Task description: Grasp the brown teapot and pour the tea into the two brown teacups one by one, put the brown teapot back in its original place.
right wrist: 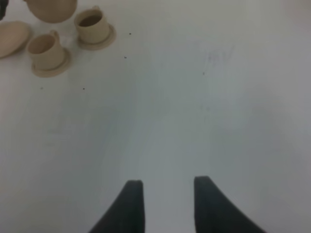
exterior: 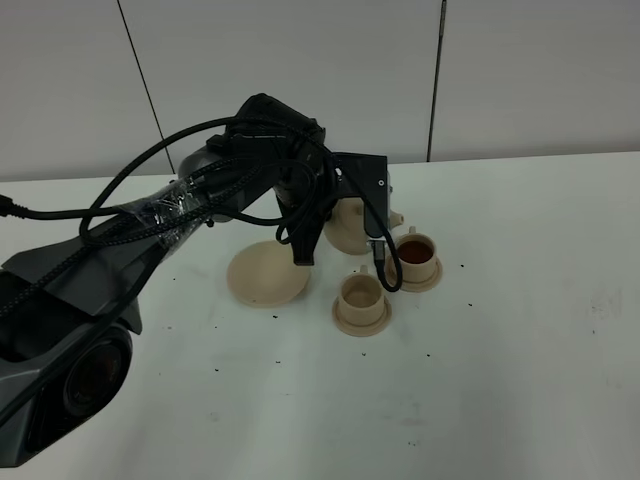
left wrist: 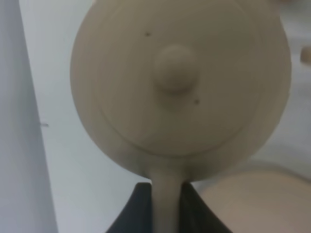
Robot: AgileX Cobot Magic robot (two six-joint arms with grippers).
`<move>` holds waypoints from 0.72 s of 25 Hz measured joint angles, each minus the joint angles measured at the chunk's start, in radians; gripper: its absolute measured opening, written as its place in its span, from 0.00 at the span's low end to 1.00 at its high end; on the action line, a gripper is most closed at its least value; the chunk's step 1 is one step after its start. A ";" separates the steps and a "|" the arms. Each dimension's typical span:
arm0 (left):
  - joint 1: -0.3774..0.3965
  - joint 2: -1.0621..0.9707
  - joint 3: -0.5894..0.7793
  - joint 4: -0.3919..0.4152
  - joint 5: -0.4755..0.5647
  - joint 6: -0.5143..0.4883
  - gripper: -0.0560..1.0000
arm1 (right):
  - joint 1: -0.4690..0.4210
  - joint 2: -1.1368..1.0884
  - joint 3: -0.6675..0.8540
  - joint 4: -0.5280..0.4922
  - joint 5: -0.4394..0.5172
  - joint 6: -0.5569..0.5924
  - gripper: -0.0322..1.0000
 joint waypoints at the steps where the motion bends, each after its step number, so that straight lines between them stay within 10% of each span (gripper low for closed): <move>1: 0.004 0.000 0.000 -0.018 0.008 -0.001 0.21 | 0.000 0.000 0.000 0.000 0.000 0.000 0.27; 18: 0.073 0.000 0.000 -0.155 0.054 0.001 0.21 | 0.000 0.000 0.000 0.000 0.000 0.000 0.27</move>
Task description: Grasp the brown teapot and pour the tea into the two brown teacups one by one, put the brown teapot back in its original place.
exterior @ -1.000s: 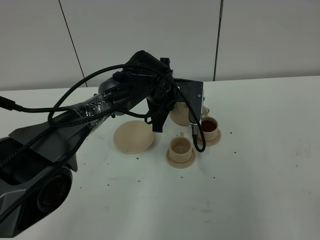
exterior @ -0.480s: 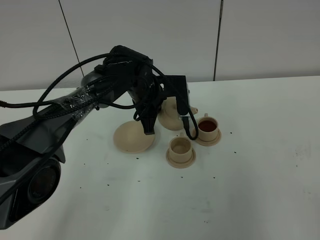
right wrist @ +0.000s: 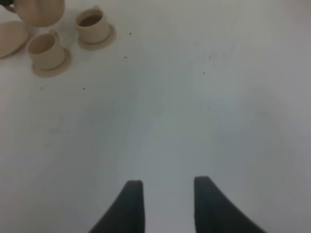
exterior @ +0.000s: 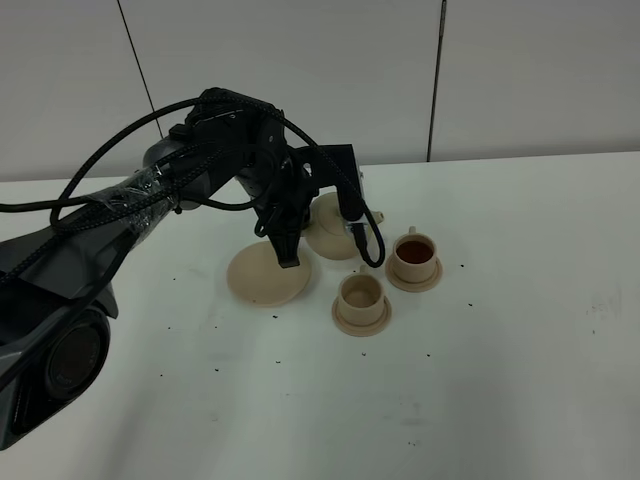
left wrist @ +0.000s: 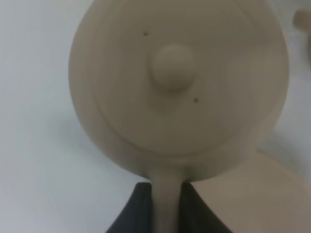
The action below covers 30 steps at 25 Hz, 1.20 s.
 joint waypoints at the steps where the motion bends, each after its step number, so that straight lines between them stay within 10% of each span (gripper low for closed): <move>1: 0.000 0.000 0.000 0.000 0.003 0.000 0.21 | 0.000 0.000 0.000 0.000 0.000 0.000 0.27; 30: 0.000 -0.110 0.000 -0.007 0.145 0.006 0.21 | 0.000 0.000 0.000 0.000 0.000 0.000 0.27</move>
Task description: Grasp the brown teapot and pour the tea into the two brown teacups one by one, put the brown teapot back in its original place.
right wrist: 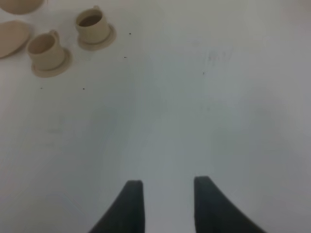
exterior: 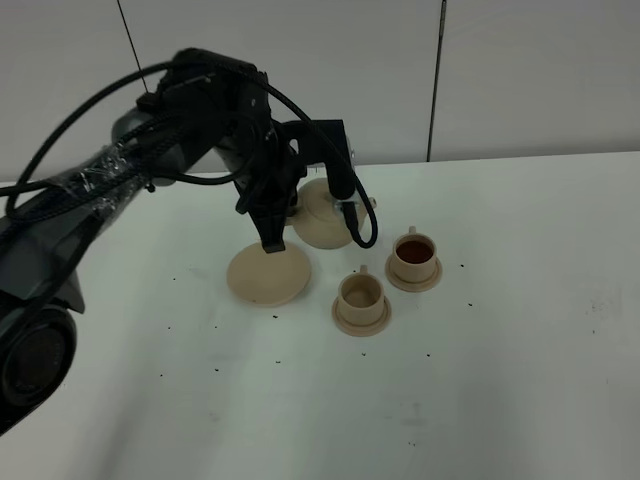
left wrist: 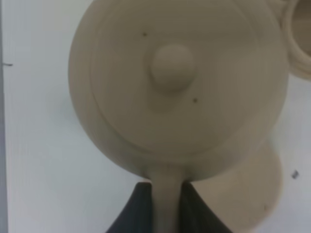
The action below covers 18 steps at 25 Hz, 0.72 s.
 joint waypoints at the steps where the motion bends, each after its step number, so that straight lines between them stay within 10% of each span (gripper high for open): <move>1: 0.000 -0.008 0.000 0.001 0.015 0.000 0.21 | 0.000 0.000 0.000 0.000 0.000 0.000 0.27; 18: -0.042 -0.018 0.000 0.016 0.190 0.031 0.21 | 0.000 0.000 0.000 0.000 0.000 0.000 0.27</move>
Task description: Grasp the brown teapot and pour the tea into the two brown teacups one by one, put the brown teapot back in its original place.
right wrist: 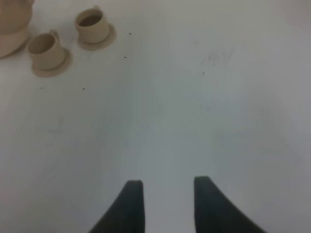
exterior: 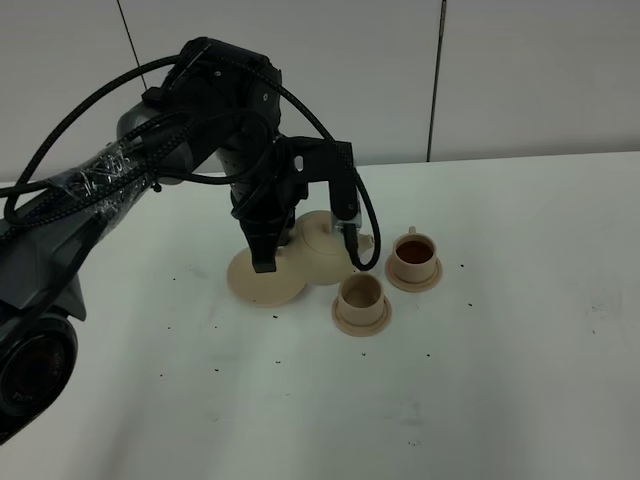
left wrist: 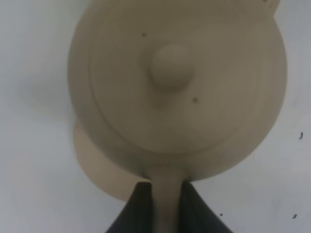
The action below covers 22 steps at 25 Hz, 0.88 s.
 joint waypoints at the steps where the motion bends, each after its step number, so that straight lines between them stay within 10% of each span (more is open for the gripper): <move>1: 0.000 0.000 0.000 0.001 0.000 0.002 0.21 | 0.000 0.000 0.000 0.000 0.000 0.000 0.27; 22: -0.001 -0.138 0.268 0.059 -0.001 -0.013 0.21 | 0.000 0.000 0.000 0.001 0.000 0.000 0.27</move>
